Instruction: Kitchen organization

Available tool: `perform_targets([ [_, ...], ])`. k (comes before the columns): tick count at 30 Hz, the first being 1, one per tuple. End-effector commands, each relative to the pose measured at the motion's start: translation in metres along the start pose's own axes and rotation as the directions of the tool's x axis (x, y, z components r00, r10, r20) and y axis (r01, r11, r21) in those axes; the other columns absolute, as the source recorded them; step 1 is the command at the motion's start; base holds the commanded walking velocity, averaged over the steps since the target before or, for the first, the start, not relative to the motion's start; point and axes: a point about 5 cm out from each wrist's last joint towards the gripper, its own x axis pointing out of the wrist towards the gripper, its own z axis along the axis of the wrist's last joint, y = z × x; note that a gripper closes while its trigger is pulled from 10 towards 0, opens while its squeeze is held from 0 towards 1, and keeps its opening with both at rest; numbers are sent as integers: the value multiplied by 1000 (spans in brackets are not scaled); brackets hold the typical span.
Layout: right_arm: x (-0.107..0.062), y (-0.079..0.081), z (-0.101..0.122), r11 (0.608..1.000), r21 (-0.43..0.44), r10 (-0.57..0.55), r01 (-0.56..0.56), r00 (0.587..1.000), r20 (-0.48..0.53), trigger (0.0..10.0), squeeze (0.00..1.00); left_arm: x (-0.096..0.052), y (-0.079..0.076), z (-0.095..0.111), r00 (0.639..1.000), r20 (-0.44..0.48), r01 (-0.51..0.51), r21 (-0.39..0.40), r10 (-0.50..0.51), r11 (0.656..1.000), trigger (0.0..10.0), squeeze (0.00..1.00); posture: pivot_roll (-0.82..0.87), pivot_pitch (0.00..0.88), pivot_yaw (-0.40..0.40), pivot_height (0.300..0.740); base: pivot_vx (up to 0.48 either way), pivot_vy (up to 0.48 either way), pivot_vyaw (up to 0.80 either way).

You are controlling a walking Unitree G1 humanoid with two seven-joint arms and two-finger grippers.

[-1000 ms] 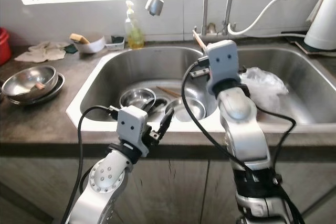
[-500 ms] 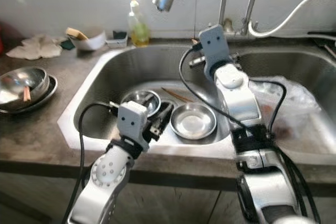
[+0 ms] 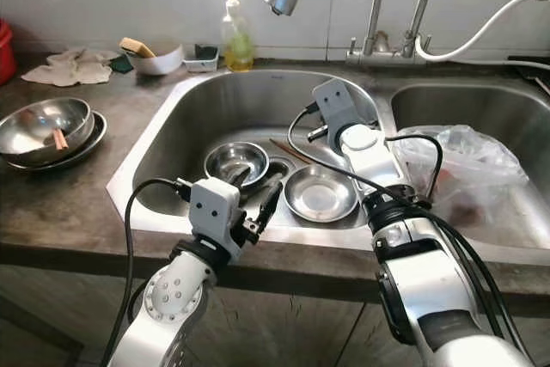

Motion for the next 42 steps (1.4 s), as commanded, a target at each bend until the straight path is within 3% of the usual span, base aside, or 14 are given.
perform_targets([
  [1, 2, 5, 3, 999, -20, 25, -25, 1000, 9, 10000, 0, -3, 1, 2, 1000, 1, -3, 10, 3, 1000, 10000, 0, 91, 142, -6, 740, 0, 0, 0],
  [2, 2, 5, 2, 999, -15, 30, -30, 1000, 6, 10000, 1000, -4, 1, 2, 1000, -1, -4, 11, 4, 1000, 10000, 0, 93, 141, -9, 740, 0, 0, 0],
  [12, 0, 1, 7, 1000, 7, 7, -7, 998, 60, 10000, 1000, -3, 0, 1, 1000, -5, 1, 11, -1, 1000, 10000, 0, 91, 115, -6, 740, 0, 0, 0],
  [13, -2, 1, 9, 1000, 3, 2, -2, 997, 75, 10000, 349, -3, 0, 1, 1000, -4, 2, 12, -2, 1000, 10000, 0, 89, 111, -5, 740, 0, 0, 0],
  [14, -3, 1, 9, 1000, 0, 0, 0, 996, 84, 10000, 349, -2, 0, 1, 1000, -4, 2, 13, -2, 1000, 10000, 0, 87, 109, -4, 740, 0, 0, 0],
  [15, -4, 1, 12, 1000, 8, -6, 5, 994, 110, 10000, 0, -2, 0, 0, 1000, -3, 2, 13, -2, 1000, 10000, 0, 86, 103, -3, 740, 0, 0, 0],
  [20, -21, -6, 29, 993, 104, -77, 49, 956, 282, 10000, 0, 0, 1, 0, 1000, 2, 0, 18, 0, 1000, 10000, 0, 80, 78, -4, 740, 0, 0, 0],
  [22, -42, -9, 40, 980, 189, -135, 62, 907, 400, 10000, 0, 1, 2, -1, 1000, 3, -5, 20, 5, 1000, 10000, 0, 76, 69, -6, 740, 0, 0, 0],
  [26, -60, -12, 41, 970, 233, -177, 73, 868, 464, 10000, 0, 1, 3, -2, 1000, 4, -4, 21, 4, 1000, 10000, 0, 74, 62, -7, 740, 0, 0, 0],
  [28, -83, -12, 37, 964, 254, -208, 83, 827, 522, 10000, 0, 3, 4, -2, 1000, 10, -4, 27, 3, 1000, 10000, 0, 68, 56, -4, 740, 0, 0, 0],
  [33, -99, -5, 21, 950, 304, -229, 76, 830, 508, 10000, 0, 2, 8, -2, 1000, 14, -19, 26, 19, 999, 10000, 0, 57, 52, -2, 740, 0, 0, 0],
  [39, -134, 30, -25, 925, 379, -209, 27, 870, 446, 10000, 0, -6, 8, -4, 1000, 6, -25, 24, 25, 999, 10000, 0, 65, 49, -5, 740, 0, 0, 0],
  [42, -144, 38, -34, 919, 393, -204, 24, 882, 424, 10000, 0, -8, 9, -4, 999, 10, -31, 14, 30, 999, 10000, 0, 63, 46, -6, 740, 0, 0, 0],
])
